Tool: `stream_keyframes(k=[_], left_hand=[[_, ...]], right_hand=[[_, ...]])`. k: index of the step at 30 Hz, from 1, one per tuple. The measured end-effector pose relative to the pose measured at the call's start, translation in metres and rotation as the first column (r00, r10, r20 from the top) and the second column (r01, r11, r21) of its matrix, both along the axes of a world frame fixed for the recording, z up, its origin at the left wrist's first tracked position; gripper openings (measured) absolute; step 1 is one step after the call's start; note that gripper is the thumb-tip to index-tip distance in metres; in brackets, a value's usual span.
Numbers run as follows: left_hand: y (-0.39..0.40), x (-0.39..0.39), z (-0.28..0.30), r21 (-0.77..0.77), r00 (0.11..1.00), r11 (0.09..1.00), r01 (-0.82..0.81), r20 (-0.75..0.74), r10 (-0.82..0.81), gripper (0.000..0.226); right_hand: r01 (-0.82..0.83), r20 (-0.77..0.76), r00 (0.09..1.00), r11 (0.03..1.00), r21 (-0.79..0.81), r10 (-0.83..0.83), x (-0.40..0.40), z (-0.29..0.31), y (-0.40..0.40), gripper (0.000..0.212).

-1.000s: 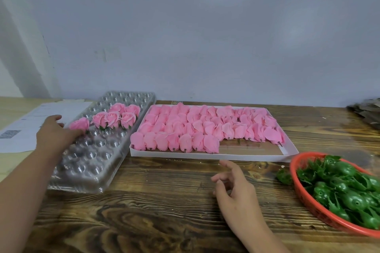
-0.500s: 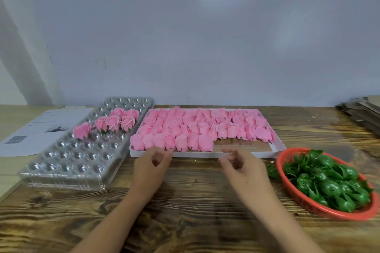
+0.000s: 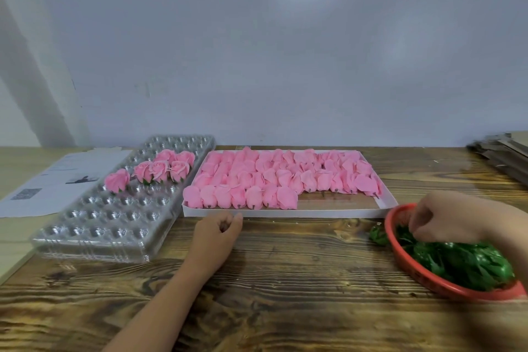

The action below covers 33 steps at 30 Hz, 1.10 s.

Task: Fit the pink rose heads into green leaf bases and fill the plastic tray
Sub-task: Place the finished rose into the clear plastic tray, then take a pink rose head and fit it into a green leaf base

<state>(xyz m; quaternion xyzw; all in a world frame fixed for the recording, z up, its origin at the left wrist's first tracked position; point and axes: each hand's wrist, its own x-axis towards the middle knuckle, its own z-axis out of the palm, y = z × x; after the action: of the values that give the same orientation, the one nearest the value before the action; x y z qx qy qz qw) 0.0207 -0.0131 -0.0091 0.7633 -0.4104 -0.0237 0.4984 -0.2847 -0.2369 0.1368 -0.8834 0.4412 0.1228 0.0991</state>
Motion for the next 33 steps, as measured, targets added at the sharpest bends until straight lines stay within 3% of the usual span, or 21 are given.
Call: stream_keyframes(k=[3, 9, 14, 18, 24, 27, 33], left_hand=[[0.001, 0.001, 0.001, 0.004, 1.000, 1.000, -0.002, 0.001, 0.002, 0.052], [0.001, 0.001, 0.000, 0.013, 1.000, 1.000, 0.003, -0.008, -0.003, 0.051], [0.000, 0.000, 0.001, 0.021, 1.000, 1.000, -0.008, -0.021, 0.008, 0.051], [0.001, 0.000, 0.001, 0.023, 1.000, 1.000, -0.009, -0.010, 0.010, 0.050], [0.000, 0.000, 0.003, 0.019, 0.999, 1.000, -0.020, -0.037, 0.021, 0.050], [-0.003, -0.003, 0.008, 0.008, 0.999, 0.999, -0.044, -0.029, 0.044, 0.039], [-0.007, -0.014, 0.008, 0.155, 0.995, 0.986, 0.057, 0.074, -0.069, 0.032]], right_hand=[[-0.060, -0.115, 0.991, 0.997, 0.041, 0.064, -0.005, 0.004, 0.004, 0.014], [-0.086, -0.128, 0.986, 0.987, 0.138, 0.104, -0.011, 0.009, 0.011, 0.025], [-0.080, -0.130, 0.988, 0.997, 0.014, 0.081, -0.006, -0.008, 0.013, 0.028], [-0.065, -0.103, 0.993, 0.998, -0.017, 0.062, -0.003, -0.014, 0.013, 0.014], [-0.088, -0.103, 0.991, 0.995, -0.036, 0.084, 0.001, -0.016, 0.009, 0.015], [-0.111, -0.104, 0.989, 0.992, -0.052, 0.105, 0.001, -0.016, 0.008, 0.019], [-0.115, -0.129, 0.987, 0.975, -0.188, 0.092, 0.003, -0.011, 0.012, 0.020]])
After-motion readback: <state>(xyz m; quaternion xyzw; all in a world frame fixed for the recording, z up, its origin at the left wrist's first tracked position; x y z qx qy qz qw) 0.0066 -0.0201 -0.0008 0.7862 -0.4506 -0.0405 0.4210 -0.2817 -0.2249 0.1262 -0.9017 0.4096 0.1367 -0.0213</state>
